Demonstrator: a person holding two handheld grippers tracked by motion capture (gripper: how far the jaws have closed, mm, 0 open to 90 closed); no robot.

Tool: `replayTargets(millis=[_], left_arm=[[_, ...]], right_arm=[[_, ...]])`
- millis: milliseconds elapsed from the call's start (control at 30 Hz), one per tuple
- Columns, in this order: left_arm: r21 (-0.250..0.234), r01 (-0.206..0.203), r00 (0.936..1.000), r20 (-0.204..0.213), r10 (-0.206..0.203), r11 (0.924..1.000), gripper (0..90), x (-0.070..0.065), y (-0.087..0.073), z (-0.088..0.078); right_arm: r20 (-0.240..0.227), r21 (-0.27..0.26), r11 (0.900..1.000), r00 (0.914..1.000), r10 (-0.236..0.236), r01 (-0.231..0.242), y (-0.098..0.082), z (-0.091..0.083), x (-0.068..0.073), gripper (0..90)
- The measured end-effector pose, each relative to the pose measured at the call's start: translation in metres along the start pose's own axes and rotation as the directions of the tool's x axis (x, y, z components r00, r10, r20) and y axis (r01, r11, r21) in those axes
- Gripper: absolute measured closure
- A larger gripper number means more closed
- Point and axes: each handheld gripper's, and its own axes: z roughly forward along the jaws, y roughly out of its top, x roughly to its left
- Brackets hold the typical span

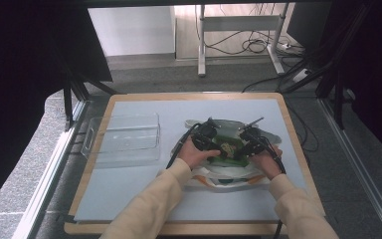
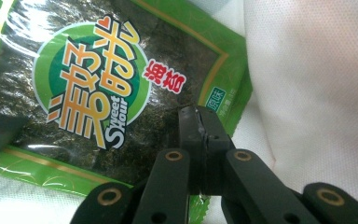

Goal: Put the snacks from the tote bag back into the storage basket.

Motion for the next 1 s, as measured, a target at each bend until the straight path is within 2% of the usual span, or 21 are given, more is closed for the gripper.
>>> replayTargets(millis=[167, 267, 600, 667, 767, 1000], left_arm=[[-0.006, 0.003, 1.0, -0.002, -0.003, 1.0, 33.3, 0.0004, 0.0013, 0.001], [-0.005, 0.021, 0.9998, -0.004, -0.021, 0.9998, 37.5, 0.0007, 0.0018, 0.0021], [0.004, 0.044, 0.999, 0.012, -0.044, 0.999, 38.3, 0.0006, 0.0033, 0.0051], [0.015, 0.028, 0.9995, 0.01, -0.029, 0.9995, 40.6, 0.0023, 0.0041, 0.0053], [0.005, 0.05, 0.9987, 0.007, -0.05, 0.9987, 47.9, 0.0015, 0.0044, 0.0034], [0.006, 0.026, 0.9988, 0.041, -0.026, 0.9996, 66.7, 0.0022, 0.0031, 0.0012]], right_arm=[[-0.006, -0.002, 1.0, 1.0, -0.002, 0.002, -0.0002, 0.0, -0.0005, 89.3], [-0.003, -0.004, 1.0, 1.0, -0.004, 0.004, -0.0002, 0.0, 0.0, 89.3], [-0.007, -0.006, 1.0, 1.0, -0.004, 0.004, -0.0006, 0.0002, -0.0003, 89.3], [-0.009, -0.009, 1.0, 1.0, -0.003, 0.003, -0.0008, 0.0005, -0.0005, 89.3], [-0.014, -0.01, 1.0, 0.9999, -0.007, 0.007, -0.0008, 0.0004, -0.001, 89.3], [-0.017, -0.015, 1.0, 0.9998, -0.008, 0.008, -0.0011, 0.0005, -0.0007, 89.3]])
